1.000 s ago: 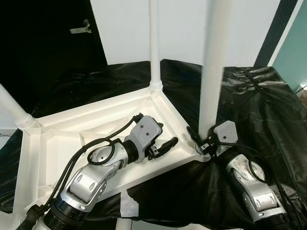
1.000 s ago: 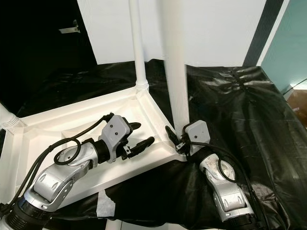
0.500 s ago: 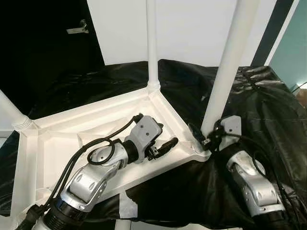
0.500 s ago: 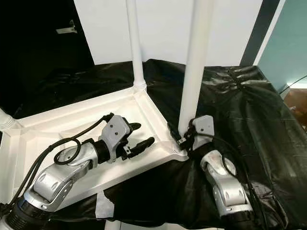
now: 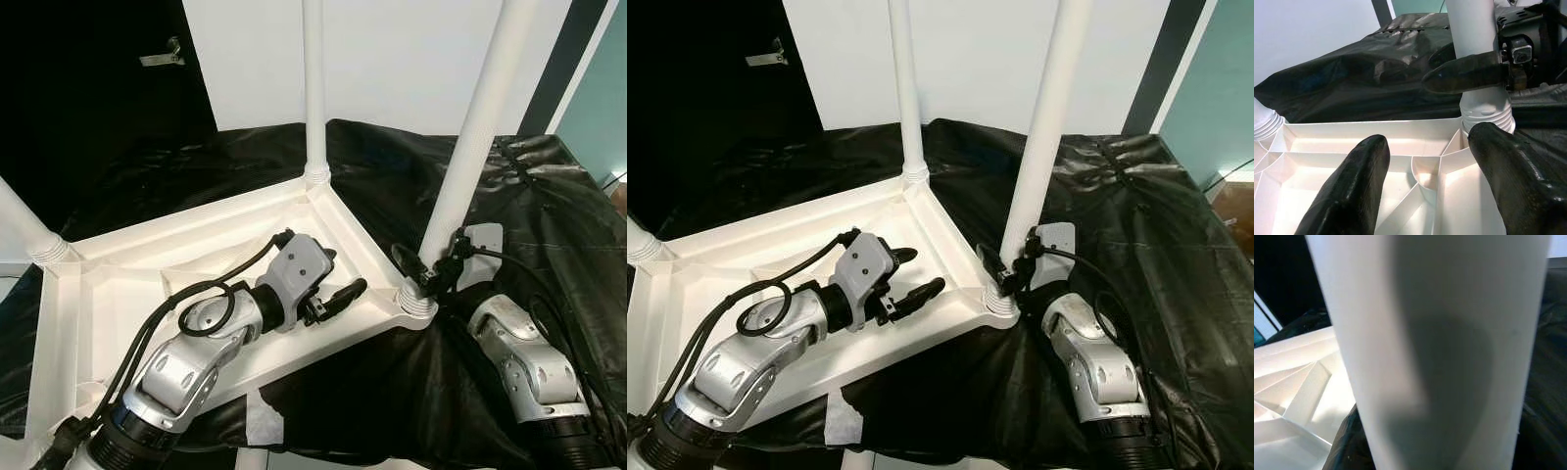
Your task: Building children table
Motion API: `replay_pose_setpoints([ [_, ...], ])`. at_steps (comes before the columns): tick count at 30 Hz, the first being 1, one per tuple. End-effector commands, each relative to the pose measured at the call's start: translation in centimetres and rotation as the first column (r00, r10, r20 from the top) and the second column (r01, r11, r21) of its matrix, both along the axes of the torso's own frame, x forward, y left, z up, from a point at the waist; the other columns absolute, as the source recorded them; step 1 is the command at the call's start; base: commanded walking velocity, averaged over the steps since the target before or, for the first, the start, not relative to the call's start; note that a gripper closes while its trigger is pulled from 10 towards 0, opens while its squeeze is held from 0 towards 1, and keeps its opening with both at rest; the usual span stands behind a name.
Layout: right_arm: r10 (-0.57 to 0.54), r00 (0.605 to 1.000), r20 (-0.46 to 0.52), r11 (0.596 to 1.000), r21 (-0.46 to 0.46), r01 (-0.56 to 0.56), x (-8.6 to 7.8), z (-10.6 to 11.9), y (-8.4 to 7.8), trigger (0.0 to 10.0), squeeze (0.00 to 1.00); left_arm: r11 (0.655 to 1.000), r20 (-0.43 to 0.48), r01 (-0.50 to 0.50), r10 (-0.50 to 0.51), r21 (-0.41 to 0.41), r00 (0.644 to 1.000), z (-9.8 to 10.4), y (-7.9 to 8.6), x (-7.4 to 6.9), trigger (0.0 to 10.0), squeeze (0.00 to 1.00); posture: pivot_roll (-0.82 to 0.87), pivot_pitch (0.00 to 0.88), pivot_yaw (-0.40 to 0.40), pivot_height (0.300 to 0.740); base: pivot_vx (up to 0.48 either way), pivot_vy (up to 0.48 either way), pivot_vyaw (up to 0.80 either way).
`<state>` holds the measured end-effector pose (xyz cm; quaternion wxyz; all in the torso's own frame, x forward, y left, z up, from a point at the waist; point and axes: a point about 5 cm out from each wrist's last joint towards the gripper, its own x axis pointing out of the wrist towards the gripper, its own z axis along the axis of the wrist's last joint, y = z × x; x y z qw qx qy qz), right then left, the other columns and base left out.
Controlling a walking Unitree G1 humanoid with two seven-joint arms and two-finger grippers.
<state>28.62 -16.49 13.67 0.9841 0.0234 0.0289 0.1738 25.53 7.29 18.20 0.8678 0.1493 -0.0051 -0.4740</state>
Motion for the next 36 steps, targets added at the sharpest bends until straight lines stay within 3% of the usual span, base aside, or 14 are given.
replay_pose_setpoints([
  [1,-0.072,0.980,-0.187,0.997,-0.014,0.070,-1.3,-4.2,-1.0,10.0,0.00,0.997,-0.018,0.081,-0.081,0.021,0.997,0.0,-0.1,-0.4,10.0,0.00,-0.04,0.008,0.034,0.740,0.000,0.000,0.00],
  [7,-0.104,0.983,-0.150,0.994,-0.031,0.100,-2.0,-4.9,-0.6,10.0,0.00,0.997,-0.016,0.078,-0.078,0.021,0.997,0.0,0.0,-0.3,10.0,0.00,-0.04,0.008,0.040,0.740,0.000,0.000,0.00],
  [20,-0.034,0.992,-0.118,0.981,-0.192,0.011,-3.4,-7.0,0.0,10.0,0.00,0.997,-0.011,0.075,-0.075,0.024,0.997,0.4,0.4,-0.2,10.0,0.00,-0.04,0.016,0.055,0.740,0.000,0.000,0.00],
  [36,0.019,0.996,-0.091,0.985,-0.169,-0.034,-4.4,-7.7,0.6,10.0,0.00,0.997,-0.011,0.072,-0.072,0.024,0.997,0.6,0.7,-0.3,10.0,0.00,-0.03,0.020,0.065,0.740,0.000,0.000,0.00],
])
